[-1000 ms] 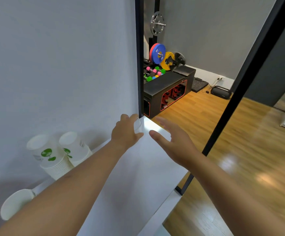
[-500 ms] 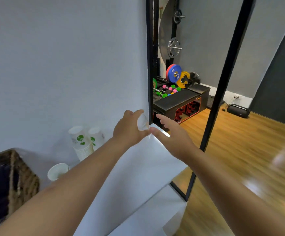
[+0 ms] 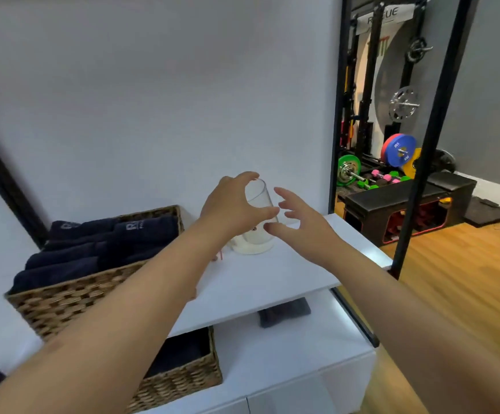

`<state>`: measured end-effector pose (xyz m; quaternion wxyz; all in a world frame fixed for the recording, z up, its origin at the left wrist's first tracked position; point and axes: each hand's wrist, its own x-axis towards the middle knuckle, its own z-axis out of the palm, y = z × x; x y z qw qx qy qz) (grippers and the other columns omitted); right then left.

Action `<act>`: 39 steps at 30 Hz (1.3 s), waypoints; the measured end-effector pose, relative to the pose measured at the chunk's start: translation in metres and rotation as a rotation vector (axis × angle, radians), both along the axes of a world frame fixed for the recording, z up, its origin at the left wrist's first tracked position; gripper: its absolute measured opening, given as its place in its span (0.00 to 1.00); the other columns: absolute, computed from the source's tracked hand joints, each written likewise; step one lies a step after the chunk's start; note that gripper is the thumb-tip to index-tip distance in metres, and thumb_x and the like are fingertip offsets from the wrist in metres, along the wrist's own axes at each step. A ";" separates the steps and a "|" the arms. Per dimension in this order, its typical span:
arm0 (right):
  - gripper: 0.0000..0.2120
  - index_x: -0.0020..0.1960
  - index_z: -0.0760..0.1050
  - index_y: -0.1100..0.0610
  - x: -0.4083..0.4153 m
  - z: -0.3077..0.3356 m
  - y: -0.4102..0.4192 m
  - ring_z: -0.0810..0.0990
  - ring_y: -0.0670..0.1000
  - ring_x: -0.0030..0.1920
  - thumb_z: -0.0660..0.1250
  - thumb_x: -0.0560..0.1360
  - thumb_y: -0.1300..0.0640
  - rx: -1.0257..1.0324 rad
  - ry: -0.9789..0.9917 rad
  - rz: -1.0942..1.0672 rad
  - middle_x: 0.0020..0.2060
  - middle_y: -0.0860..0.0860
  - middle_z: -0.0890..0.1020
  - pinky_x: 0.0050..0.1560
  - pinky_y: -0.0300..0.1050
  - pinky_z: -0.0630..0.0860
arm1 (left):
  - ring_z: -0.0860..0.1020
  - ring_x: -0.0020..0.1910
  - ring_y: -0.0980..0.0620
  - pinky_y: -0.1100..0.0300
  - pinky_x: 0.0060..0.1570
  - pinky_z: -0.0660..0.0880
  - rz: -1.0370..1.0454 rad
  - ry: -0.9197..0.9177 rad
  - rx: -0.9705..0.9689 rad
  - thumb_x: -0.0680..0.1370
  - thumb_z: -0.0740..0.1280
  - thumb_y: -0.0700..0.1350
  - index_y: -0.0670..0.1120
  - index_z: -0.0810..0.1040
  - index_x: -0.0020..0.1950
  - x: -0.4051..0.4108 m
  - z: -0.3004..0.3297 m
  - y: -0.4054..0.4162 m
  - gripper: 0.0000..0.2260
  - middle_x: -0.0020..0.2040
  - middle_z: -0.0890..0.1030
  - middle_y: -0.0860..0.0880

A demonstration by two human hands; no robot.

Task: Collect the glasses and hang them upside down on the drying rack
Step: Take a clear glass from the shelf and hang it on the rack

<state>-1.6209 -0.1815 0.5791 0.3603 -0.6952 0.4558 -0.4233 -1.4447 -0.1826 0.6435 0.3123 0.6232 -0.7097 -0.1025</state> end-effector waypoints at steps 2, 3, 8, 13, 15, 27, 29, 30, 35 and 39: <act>0.39 0.80 0.60 0.37 0.028 0.010 0.022 0.72 0.47 0.69 0.75 0.74 0.40 -0.018 0.015 0.071 0.71 0.42 0.72 0.62 0.43 0.70 | 0.77 0.57 0.53 0.57 0.56 0.73 0.040 0.018 -0.003 0.69 0.77 0.64 0.61 0.69 0.75 0.024 0.011 0.032 0.37 0.68 0.73 0.51; 0.40 0.80 0.60 0.38 0.042 0.014 0.032 0.73 0.46 0.69 0.76 0.74 0.40 -0.027 0.018 0.105 0.71 0.41 0.72 0.62 0.44 0.70 | 0.76 0.59 0.53 0.57 0.56 0.73 0.056 0.024 -0.005 0.69 0.77 0.64 0.61 0.68 0.75 0.036 0.016 0.047 0.37 0.68 0.73 0.51; 0.44 0.81 0.58 0.38 0.127 0.024 0.088 0.73 0.36 0.66 0.78 0.72 0.41 -0.034 -0.060 0.294 0.62 0.21 0.72 0.65 0.39 0.70 | 0.75 0.58 0.54 0.58 0.52 0.71 0.152 0.073 -0.047 0.69 0.77 0.65 0.62 0.68 0.76 0.103 0.034 0.130 0.38 0.65 0.73 0.53; 0.33 0.72 0.70 0.38 0.228 0.025 0.150 0.82 0.41 0.62 0.81 0.72 0.48 -0.040 -0.138 0.501 0.63 0.35 0.82 0.64 0.51 0.80 | 0.77 0.55 0.58 0.69 0.44 0.70 0.235 0.116 -0.048 0.67 0.78 0.65 0.62 0.71 0.74 0.191 0.030 0.216 0.37 0.61 0.76 0.55; 0.34 0.72 0.71 0.39 0.272 0.019 0.178 0.83 0.44 0.63 0.82 0.71 0.49 -0.015 -0.170 0.556 0.63 0.40 0.84 0.64 0.57 0.81 | 0.77 0.55 0.61 0.70 0.45 0.70 0.268 0.135 -0.048 0.67 0.78 0.65 0.61 0.72 0.73 0.232 0.027 0.253 0.36 0.58 0.75 0.59; 0.30 0.70 0.74 0.44 0.519 -0.008 0.342 0.86 0.52 0.58 0.80 0.72 0.57 0.366 -0.521 0.693 0.67 0.51 0.78 0.55 0.58 0.85 | 0.84 0.51 0.49 0.46 0.45 0.85 0.482 0.567 -0.027 0.68 0.81 0.58 0.60 0.77 0.64 0.467 0.011 0.444 0.26 0.59 0.76 0.51; 0.31 0.71 0.72 0.44 0.553 -0.011 0.354 0.86 0.52 0.59 0.80 0.72 0.56 0.479 -0.622 0.715 0.66 0.55 0.80 0.58 0.61 0.83 | 0.84 0.54 0.48 0.47 0.46 0.85 0.492 0.698 -0.034 0.69 0.81 0.57 0.58 0.76 0.64 0.499 0.003 0.456 0.27 0.61 0.77 0.48; 0.32 0.72 0.72 0.44 0.567 -0.012 0.358 0.86 0.53 0.60 0.79 0.72 0.55 0.533 -0.660 0.734 0.65 0.56 0.81 0.59 0.63 0.83 | 0.84 0.56 0.48 0.48 0.47 0.85 0.496 0.763 -0.045 0.69 0.81 0.57 0.57 0.76 0.65 0.513 -0.001 0.460 0.27 0.62 0.77 0.46; 0.31 0.73 0.71 0.47 0.641 -0.018 0.353 0.83 0.59 0.64 0.79 0.74 0.55 0.647 -0.727 0.794 0.63 0.62 0.83 0.56 0.61 0.83 | 0.85 0.54 0.53 0.54 0.49 0.83 0.522 0.863 -0.137 0.71 0.79 0.59 0.56 0.76 0.66 0.581 -0.028 0.462 0.26 0.63 0.80 0.47; 0.32 0.72 0.73 0.44 0.693 -0.038 0.328 0.87 0.54 0.55 0.80 0.73 0.57 0.585 -0.613 0.748 0.61 0.61 0.81 0.55 0.59 0.84 | 0.83 0.56 0.57 0.56 0.54 0.82 0.571 0.760 -0.062 0.72 0.76 0.61 0.57 0.75 0.69 0.639 -0.059 0.453 0.27 0.63 0.81 0.51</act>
